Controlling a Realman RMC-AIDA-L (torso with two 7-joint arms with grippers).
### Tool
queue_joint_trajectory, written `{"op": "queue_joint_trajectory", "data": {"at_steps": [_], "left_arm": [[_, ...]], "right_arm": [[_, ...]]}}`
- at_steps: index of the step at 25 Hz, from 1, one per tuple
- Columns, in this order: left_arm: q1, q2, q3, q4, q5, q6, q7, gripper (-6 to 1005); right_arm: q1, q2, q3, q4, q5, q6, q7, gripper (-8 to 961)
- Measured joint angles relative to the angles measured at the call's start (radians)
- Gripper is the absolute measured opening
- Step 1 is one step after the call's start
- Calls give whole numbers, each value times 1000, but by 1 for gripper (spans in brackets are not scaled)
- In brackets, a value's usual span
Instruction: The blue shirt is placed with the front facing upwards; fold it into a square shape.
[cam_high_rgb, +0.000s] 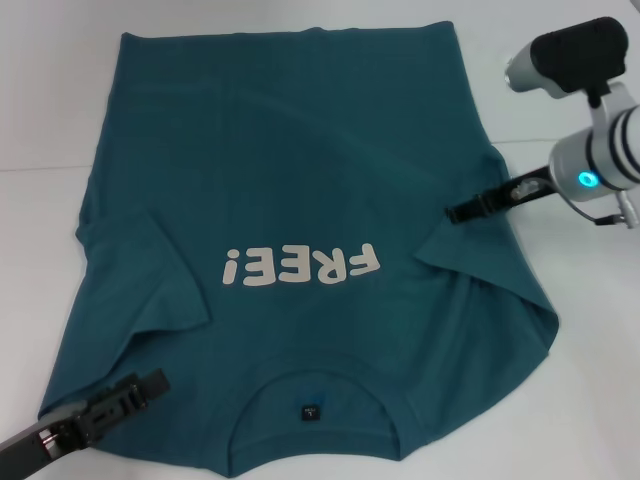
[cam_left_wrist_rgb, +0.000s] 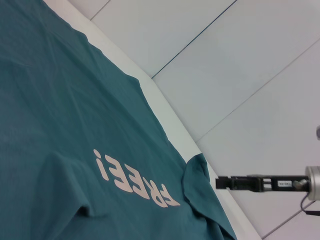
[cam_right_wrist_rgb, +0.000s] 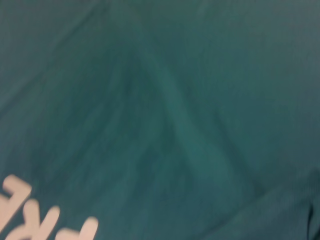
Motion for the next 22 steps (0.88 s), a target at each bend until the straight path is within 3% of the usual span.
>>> {"op": "queue_joint_trajectory", "data": {"at_steps": [7,10,13,17,22], "left_arm": [[0,0,-2,-1,0,0,-6,766],[0,1,-8,-1,0,6,-25,766],[-1,14,-13,18,8,21,-168,766],[7,34,-21,51,12,69,-368,765],[11,59,-57,110,60,104,-630,765]], "right_arm": [[-117,5,78,-254,117,-227,13,840],[-157,-9,108,-287,227,-343,11,841],[-201,-23,147,-292,345,-476,10,841],[-248,-24,174,-293,445,-602,11,841],[-257,-34,199,-287,461,-653,17,841]]}}
